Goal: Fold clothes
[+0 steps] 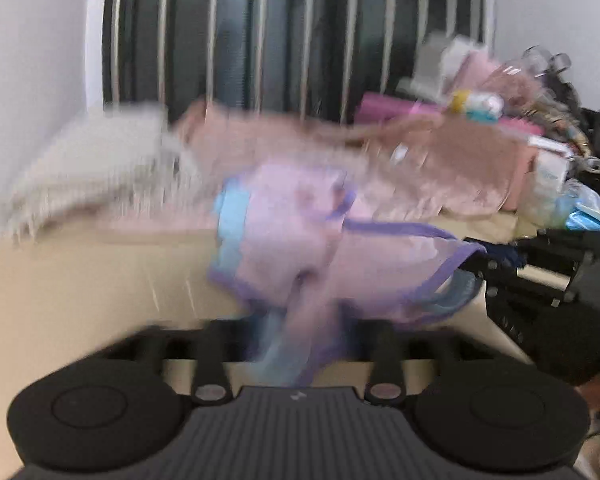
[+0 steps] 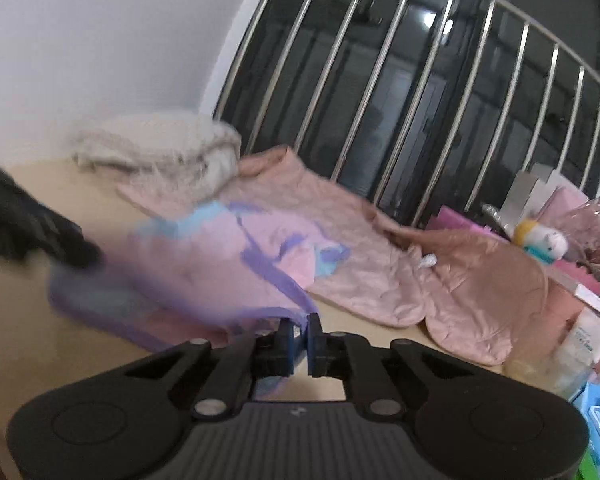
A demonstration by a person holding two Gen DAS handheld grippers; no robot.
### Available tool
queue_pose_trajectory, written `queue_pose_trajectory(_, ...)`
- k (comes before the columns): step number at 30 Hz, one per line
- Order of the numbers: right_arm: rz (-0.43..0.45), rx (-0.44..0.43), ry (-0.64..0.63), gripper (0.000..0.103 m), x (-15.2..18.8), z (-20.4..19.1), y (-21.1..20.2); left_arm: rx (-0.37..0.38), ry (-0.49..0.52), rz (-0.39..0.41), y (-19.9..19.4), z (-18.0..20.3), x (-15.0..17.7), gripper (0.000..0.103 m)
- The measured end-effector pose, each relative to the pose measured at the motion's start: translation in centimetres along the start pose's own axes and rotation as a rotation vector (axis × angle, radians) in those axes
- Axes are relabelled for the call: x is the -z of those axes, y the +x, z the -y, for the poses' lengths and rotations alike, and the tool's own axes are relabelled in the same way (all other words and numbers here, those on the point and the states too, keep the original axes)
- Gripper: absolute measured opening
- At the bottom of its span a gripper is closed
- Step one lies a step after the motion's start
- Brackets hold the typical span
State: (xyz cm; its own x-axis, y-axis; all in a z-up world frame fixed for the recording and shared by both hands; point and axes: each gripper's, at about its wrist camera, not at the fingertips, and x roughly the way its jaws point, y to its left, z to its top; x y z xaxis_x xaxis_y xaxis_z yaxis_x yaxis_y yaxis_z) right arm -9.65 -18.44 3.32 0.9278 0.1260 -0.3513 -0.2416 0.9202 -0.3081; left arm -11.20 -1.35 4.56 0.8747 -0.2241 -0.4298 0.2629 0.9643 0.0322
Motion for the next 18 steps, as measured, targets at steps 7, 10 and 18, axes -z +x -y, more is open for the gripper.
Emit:
queue_pose_trajectory(7, 0.092, -0.088, 0.082, 0.005, -2.8, 0.9, -4.6, -0.067, 0.244, 0.158, -2.3, 5.5, 2.9, 0.094)
queue_pose_trajectory(10, 0.110, -0.114, 0.086, 0.005, -3.1, 0.4, -5.7, -0.149, 0.261, 0.189, -2.0, 6.6, 3.1, 0.094)
queue_pose_trajectory(18, 0.118, -0.034, 0.058, 0.005, -2.2, 0.3, -8.0, -0.301, 0.282, 0.085, -0.8, 4.4, 4.1, 0.071)
